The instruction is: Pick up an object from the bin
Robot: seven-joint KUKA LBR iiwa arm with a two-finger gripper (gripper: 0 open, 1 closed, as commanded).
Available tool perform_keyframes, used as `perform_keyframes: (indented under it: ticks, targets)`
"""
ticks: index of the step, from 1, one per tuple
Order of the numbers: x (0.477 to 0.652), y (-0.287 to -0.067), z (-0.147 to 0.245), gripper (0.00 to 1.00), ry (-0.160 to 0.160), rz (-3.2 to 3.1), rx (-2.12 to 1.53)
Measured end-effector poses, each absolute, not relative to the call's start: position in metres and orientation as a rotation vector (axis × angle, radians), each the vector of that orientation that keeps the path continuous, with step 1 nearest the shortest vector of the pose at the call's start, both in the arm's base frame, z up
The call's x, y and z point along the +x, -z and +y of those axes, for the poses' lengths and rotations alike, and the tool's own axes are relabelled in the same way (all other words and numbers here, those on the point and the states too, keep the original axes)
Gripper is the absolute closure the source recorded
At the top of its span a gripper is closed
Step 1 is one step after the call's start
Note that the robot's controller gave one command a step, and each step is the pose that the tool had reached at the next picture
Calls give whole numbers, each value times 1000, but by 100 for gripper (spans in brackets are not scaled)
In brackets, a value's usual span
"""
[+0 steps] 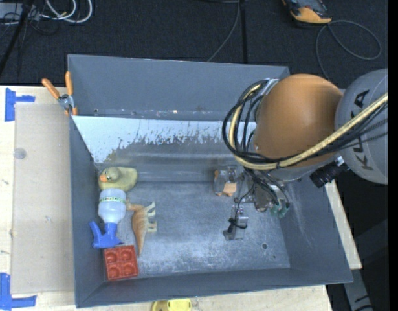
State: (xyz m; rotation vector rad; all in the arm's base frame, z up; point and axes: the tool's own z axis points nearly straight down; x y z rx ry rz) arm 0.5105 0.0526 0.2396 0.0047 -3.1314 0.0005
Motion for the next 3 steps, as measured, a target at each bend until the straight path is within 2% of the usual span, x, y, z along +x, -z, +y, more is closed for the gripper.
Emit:
perform_keyframes:
  ticks: [1, 2, 3]
  targets:
    - [512, -244, 52, 0, 0, -3140, 2]
    - [519, -202, 77, 0, 0, -3143, 85]
    - [519, -142, 116, 0, 1, -3141, 80]
